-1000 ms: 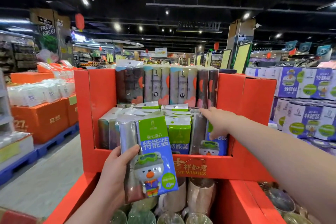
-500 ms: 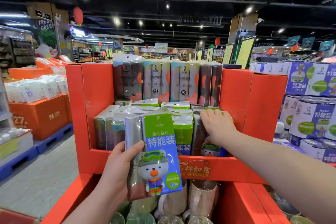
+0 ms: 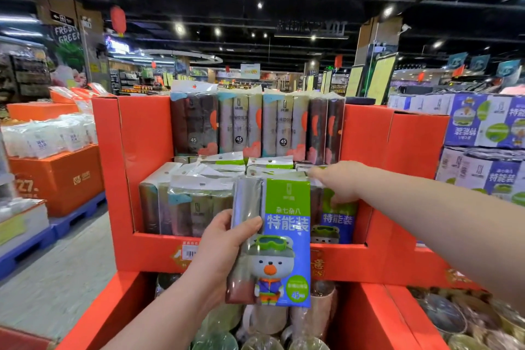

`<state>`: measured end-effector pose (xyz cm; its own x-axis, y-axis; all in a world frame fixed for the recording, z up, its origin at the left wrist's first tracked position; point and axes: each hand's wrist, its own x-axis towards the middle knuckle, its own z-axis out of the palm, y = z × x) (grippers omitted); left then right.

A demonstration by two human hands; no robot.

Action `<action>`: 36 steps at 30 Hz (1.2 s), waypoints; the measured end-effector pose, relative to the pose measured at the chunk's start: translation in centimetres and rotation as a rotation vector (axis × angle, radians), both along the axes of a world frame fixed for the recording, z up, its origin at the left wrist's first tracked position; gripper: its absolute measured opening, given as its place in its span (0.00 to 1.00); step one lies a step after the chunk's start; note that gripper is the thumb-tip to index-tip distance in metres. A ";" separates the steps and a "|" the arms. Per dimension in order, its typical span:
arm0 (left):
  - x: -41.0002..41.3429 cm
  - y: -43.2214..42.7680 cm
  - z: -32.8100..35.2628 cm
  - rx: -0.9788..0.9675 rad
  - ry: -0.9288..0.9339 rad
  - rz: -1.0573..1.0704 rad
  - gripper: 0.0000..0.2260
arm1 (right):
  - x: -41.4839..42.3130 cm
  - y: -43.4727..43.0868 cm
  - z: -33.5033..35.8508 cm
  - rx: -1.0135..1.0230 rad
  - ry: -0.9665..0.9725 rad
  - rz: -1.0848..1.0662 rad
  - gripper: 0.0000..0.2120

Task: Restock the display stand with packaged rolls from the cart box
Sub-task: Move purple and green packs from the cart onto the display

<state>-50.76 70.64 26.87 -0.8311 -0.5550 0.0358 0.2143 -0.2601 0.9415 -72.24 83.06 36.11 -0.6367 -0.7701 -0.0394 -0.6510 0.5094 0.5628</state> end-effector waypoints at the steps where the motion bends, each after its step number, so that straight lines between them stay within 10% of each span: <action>1: -0.6 0.4 0.4 -0.030 0.007 -0.003 0.10 | -0.4 -0.1 0.0 -0.060 -0.064 -0.047 0.33; 5: -3.4 1.8 1.8 -0.131 0.044 -0.024 0.11 | -2.4 -0.5 2.0 -0.257 -0.548 -0.342 0.23; 10: -6.2 3.4 2.6 -0.125 0.053 -0.051 0.13 | -0.6 -0.1 5.4 -0.376 -0.975 -0.558 0.49; 14: -7.1 3.9 2.7 -0.134 0.070 -0.013 0.14 | -0.1 -0.1 7.0 -0.419 -1.075 -0.541 0.50; 18: -7.4 4.5 2.5 -0.234 0.015 0.046 0.19 | 0.7 -0.2 9.3 -0.517 -0.905 -0.362 0.36; 24: -7.9 5.2 2.3 -0.292 0.035 0.082 0.14 | 3.4 0.9 7.9 -0.104 -0.489 0.021 0.33; 36: -6.7 2.4 3.3 -1.640 -0.343 0.455 0.36 | 3.9 2.7 7.2 -0.010 -0.042 -0.065 0.29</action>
<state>-57.45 73.06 30.15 -0.7213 -0.2982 0.6252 -0.2566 0.9534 0.1586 -68.38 85.78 43.33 -0.6837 -0.7274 -0.0596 -0.6389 0.5570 0.5306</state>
